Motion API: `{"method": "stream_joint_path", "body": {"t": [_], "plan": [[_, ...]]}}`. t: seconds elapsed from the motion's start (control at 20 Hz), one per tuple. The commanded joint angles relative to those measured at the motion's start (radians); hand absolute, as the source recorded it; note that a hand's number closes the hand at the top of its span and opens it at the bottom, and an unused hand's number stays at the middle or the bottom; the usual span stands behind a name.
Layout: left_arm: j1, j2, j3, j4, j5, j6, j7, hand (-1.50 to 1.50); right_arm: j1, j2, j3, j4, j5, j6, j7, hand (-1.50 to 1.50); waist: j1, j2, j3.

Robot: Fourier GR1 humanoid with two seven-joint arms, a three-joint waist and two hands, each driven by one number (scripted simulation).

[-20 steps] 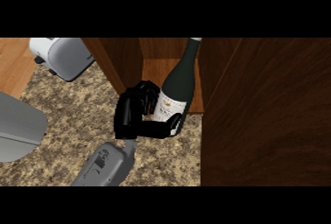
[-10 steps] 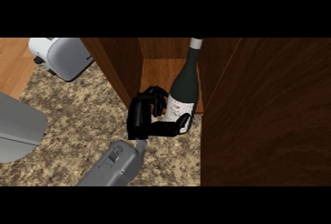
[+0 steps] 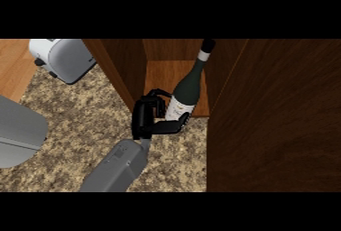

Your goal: Pick up the wine, place it into the cabinet and close the cabinet

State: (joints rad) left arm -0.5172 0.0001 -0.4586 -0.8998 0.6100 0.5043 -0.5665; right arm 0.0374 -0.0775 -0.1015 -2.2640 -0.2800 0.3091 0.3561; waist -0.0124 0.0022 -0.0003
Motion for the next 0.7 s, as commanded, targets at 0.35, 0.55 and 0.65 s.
{"method": "stream_joint_path", "body": {"t": [0.35,0.55,0.65], "plan": [[-0.090,0.000,0.027,0.211,0.238,-0.167,-0.143,1.50,-0.020,0.011,0.022,-0.012,0.006,-0.023,0.034,-1.50,-0.007,0.002,-0.001],[-0.197,0.000,0.031,0.324,0.266,-0.189,-0.145,1.50,0.028,-0.002,-0.016,0.018,-0.008,0.019,-0.019,-1.50,-0.014,0.004,0.000],[-0.150,0.000,-0.054,0.355,0.329,-0.181,-0.231,1.50,0.064,0.053,0.078,-0.058,0.044,-0.007,-0.001,-1.50,-0.022,0.005,-0.001]]}}
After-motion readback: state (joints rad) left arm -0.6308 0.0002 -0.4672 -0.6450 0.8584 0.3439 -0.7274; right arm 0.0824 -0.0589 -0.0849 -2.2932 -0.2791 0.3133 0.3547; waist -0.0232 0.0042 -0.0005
